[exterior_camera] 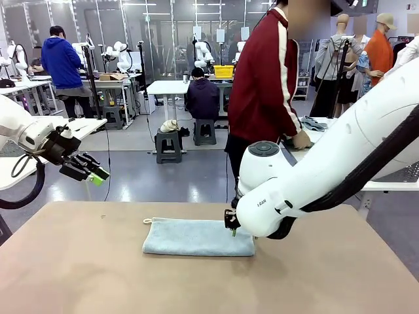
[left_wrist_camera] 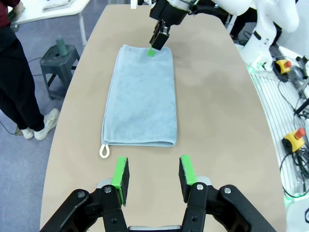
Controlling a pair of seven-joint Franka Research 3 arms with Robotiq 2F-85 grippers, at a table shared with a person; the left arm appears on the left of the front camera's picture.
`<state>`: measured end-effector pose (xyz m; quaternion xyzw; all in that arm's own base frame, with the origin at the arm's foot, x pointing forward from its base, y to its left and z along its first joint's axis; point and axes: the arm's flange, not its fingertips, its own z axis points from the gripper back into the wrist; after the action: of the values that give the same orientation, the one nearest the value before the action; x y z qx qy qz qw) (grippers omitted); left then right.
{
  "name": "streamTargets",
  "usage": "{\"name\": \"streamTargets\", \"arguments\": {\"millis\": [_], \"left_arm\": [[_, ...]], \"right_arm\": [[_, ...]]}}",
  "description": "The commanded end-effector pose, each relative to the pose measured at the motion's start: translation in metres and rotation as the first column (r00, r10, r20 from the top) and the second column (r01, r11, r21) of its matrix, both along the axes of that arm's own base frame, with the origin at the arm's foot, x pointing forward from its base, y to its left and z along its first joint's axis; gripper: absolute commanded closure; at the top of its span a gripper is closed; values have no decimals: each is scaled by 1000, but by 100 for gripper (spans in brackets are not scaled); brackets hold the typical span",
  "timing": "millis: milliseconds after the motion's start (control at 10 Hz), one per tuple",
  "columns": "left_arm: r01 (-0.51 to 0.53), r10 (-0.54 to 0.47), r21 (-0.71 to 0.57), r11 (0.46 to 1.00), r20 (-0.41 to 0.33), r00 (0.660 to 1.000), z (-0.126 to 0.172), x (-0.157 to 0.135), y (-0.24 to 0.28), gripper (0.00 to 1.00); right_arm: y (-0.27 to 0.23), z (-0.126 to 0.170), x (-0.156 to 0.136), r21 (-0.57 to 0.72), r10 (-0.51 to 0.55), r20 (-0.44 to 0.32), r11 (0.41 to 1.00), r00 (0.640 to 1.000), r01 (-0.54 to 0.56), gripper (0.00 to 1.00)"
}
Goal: Fold the towels and place them in the basket.
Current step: When a person lays out a Towel with hook on the table, fold it in half twice.
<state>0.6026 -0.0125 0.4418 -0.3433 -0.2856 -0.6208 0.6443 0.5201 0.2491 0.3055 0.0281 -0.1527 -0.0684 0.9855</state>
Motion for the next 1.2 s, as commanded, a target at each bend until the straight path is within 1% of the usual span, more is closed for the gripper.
{"name": "streamTargets", "arguments": {"millis": [0, 600, 700, 900, 1100], "left_arm": [[12, -12, -1, 1000, 4, 1000, 1, 3, 0, 46], [12, -12, -1, 1000, 4, 1000, 1, 3, 0, 46], [12, -12, -1, 1000, 4, 1000, 1, 3, 0, 46], [12, -12, -1, 1000, 4, 1000, 1, 3, 0, 46], [12, -12, -1, 1000, 4, 1000, 1, 3, 0, 46]], "right_arm": [[11, -10, 3, -25, -57, 25, 998, 998, 58, 28], [11, -22, 8, -33, -52, -9, 998, 999, 52, 28], [11, -23, 8, -31, -53, -14, 998, 998, 53, 47], [11, -24, 8, -35, -53, -6, 998, 999, 52, 48], [10, -25, 9, -32, -57, -24, 998, 998, 56, 48]]}}
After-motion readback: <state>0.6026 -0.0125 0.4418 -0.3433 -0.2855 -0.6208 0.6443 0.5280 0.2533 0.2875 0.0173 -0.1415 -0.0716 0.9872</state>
